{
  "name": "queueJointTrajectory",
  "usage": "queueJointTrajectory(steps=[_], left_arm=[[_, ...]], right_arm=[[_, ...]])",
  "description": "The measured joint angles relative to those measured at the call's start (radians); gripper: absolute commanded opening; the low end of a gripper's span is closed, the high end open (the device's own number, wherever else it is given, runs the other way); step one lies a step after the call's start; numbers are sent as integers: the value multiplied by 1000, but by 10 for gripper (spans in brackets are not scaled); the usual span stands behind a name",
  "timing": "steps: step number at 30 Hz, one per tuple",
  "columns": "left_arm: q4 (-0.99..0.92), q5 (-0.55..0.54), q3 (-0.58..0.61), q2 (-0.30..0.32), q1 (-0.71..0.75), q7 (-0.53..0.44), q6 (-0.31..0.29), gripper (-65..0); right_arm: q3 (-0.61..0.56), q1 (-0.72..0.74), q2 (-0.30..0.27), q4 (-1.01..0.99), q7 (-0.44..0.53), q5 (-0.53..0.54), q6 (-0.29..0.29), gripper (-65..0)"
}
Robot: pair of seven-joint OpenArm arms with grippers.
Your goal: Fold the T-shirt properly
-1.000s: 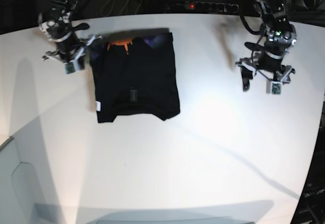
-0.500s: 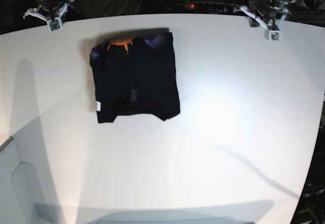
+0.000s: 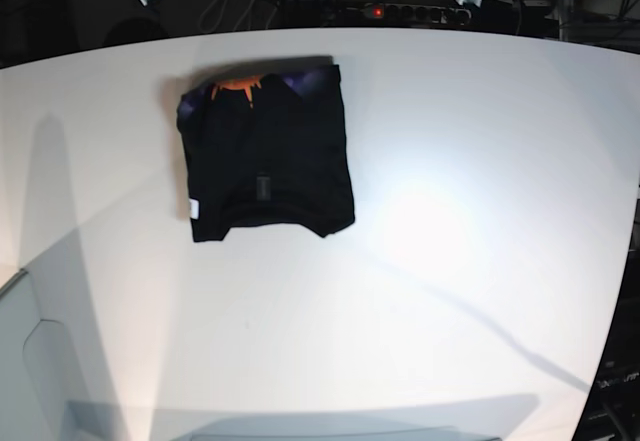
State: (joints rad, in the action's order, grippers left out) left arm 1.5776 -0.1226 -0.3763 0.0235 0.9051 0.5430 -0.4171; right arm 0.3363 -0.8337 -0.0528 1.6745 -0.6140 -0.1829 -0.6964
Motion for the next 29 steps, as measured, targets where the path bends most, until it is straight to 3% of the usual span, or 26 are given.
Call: queueJointTrajectory(steps=[3,6,7,8,12,15,16,18,21,23,26,29], left_arm=[[-200,52,55,-9,-25,-148,-5,-650],[-479,76,55,-5,-129,-245,2,-650],[-608,58,51,8,-186,-303,-5,-650],[-705,88,52,9,-235,-301,13,-650],[-1127,54,57,44,-448,-527,-8,-650],[-1291,62,51,58,-534,-613,1,-650],[-1320,65,54,59,-553,-634,5,-650],[-1337,66,58,54,-571,-629,13,-650],[-1344,70,58,43,-602,-629,157,-650],[-1340,65,58,51,-618,-635,204,-650],[-1341,78,58,59,-640,-633,211,-650],[-1349,128,58,52,-652,-630,215,-650]], right_arm=[[-23,75,-10,-166,27,9,2,-650],[-32,152,-30,-370,130,0,2,-650],[-23,185,-29,-453,183,8,2,-650],[-22,207,-29,-512,210,-7,4,-650],[-25,298,-23,-758,425,11,8,-650],[-30,338,-24,-902,569,4,6,-650],[-32,351,-25,-962,630,10,42,-650],[-34,380,-24,-1080,735,2,184,-650],[-33,428,-36,-1245,895,5,399,-650],[-42,475,-46,-1366,962,7,534,-650],[-131,552,-46,-1526,1024,4,654,-650],[-173,590,-24,-1560,1027,3,721,-650]])
